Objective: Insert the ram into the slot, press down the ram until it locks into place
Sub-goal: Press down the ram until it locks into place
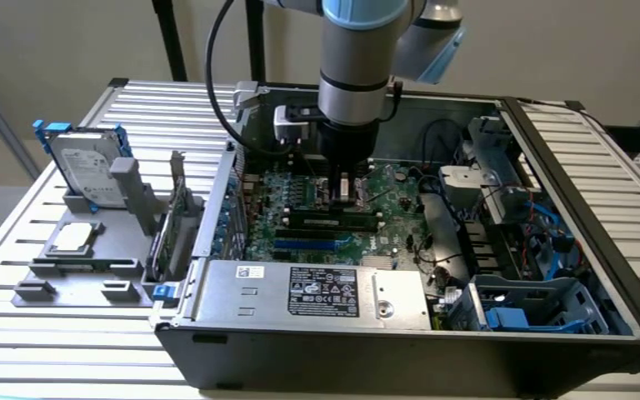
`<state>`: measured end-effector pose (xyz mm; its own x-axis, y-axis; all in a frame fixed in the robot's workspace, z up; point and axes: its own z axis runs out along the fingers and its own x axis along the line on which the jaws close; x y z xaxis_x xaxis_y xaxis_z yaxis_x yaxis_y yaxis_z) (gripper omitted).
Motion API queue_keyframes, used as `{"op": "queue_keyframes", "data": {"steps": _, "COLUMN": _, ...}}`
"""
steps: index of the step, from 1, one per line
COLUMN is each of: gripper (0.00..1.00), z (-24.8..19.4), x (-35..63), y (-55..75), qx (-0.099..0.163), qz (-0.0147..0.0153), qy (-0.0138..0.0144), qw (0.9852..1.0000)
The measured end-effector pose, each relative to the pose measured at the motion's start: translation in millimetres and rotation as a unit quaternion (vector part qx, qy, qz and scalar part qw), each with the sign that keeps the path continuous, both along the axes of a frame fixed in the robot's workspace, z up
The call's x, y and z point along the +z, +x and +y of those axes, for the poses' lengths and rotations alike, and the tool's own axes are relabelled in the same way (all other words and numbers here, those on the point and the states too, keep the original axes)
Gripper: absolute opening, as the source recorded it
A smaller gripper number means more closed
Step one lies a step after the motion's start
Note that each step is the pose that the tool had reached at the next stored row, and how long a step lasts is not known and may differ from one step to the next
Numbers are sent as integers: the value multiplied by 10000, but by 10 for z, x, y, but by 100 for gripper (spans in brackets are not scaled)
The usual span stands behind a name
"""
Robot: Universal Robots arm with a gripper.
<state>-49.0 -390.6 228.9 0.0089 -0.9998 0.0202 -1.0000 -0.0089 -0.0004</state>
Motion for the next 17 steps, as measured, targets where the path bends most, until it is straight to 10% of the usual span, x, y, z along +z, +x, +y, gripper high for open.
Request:
{"op": "queue_keyframes", "data": {"steps": 6, "gripper": 10, "z": 2, "x": -12, "y": 1, "qx": -1, "qz": 0, "qy": 8, "qw": 10000}}
{"op": "queue_keyframes", "data": {"steps": 17, "gripper": 10, "z": 2, "x": 250, "y": 2, "qx": -1, "qz": 43, "qy": 6, "qw": 10000}}
